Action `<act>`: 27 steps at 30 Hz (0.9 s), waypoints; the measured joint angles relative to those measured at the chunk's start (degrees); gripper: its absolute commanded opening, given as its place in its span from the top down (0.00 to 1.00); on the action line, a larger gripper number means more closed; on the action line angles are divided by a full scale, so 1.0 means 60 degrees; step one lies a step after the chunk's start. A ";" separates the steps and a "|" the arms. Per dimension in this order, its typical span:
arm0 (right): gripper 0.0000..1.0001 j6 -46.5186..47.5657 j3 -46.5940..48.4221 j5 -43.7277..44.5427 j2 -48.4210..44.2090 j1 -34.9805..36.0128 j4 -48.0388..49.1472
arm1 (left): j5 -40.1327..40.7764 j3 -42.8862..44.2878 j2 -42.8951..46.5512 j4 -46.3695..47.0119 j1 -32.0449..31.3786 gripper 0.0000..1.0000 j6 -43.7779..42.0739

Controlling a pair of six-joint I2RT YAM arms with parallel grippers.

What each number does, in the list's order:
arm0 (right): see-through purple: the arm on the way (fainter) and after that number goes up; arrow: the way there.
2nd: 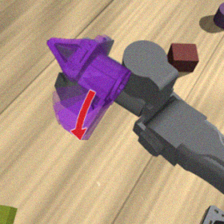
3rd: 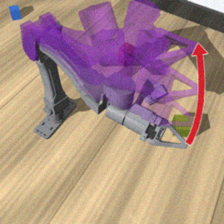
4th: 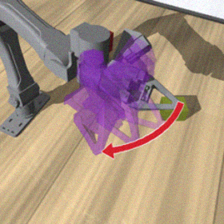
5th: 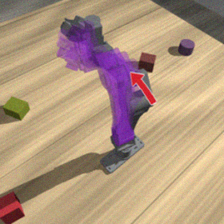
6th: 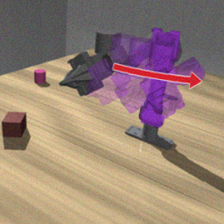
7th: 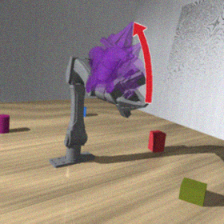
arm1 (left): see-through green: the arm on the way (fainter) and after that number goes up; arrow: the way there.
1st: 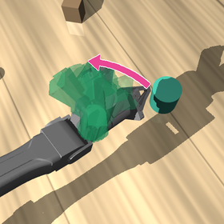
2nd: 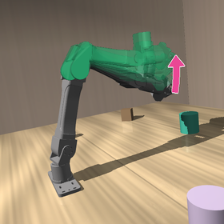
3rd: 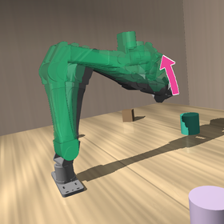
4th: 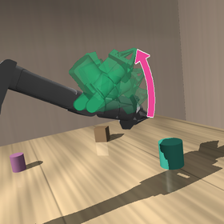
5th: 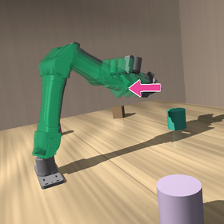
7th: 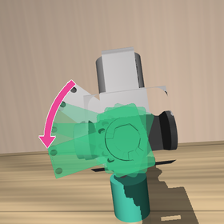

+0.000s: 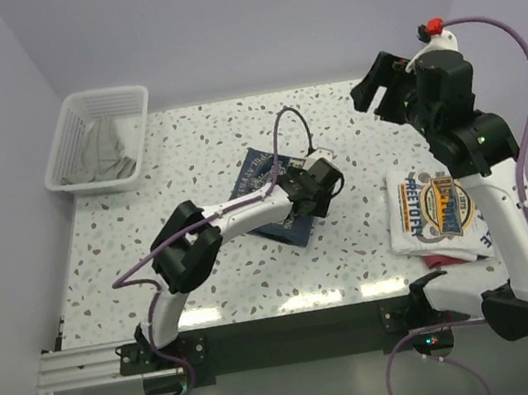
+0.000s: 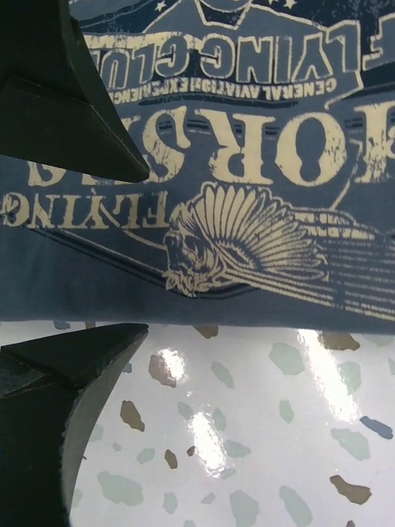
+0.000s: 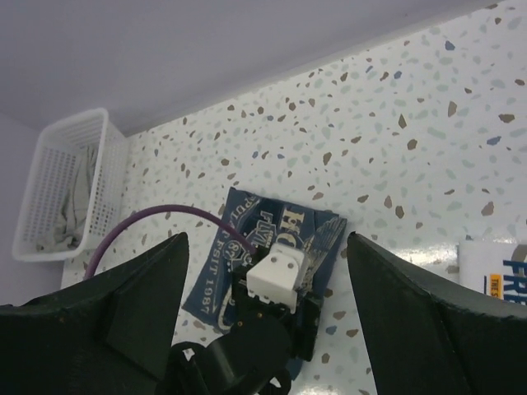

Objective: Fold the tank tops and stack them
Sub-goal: Fold the tank top, then neatly place the folded tank top to the corner

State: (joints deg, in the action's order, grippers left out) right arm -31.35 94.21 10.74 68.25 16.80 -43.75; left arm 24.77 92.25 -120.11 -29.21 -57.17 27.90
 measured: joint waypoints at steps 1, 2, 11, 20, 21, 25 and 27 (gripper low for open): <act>0.19 -0.0029 -0.0171 0.0000 -0.0175 -0.0015 -0.0073 | 0.0080 0.0153 -0.0138 -0.0055 -0.0069 0.25 -0.0084; 0.19 -0.0040 -0.0339 -0.0022 -0.0280 -0.0015 -0.0160 | 0.0178 0.0335 -0.0284 -0.0095 -0.0149 0.25 -0.0153; 0.19 -0.0109 -0.1362 -0.0364 -0.0641 -0.0007 -0.0794 | 0.1614 0.1413 -0.1464 -0.0390 -0.0743 0.27 -0.0514; 0.19 -0.0106 -0.1461 -0.0474 -0.1206 -0.0007 -0.0863 | 0.2645 0.1705 -0.1934 -0.0572 -0.0812 0.46 -0.0903; 0.19 -0.0106 -0.1461 -0.0474 -0.1249 -0.0007 -0.0863 | 0.2736 0.1712 -0.1985 -0.0576 -0.0831 0.54 -0.0991; 0.19 -0.0106 -0.1457 -0.0517 -0.1315 -0.0007 -0.0925 | 0.3013 0.1800 -0.2200 -0.0543 -0.0896 0.80 -0.1067; 0.19 -0.0102 -0.1432 -0.0579 -0.1337 -0.0007 -0.1031 | 0.2969 0.1800 -0.2222 -0.0576 -0.0896 0.89 -0.1180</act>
State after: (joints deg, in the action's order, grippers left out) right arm -31.97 85.62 7.27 60.23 16.75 -49.93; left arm 42.59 103.04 -133.45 -32.67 -62.54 20.82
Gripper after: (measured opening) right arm 0.808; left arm 0.218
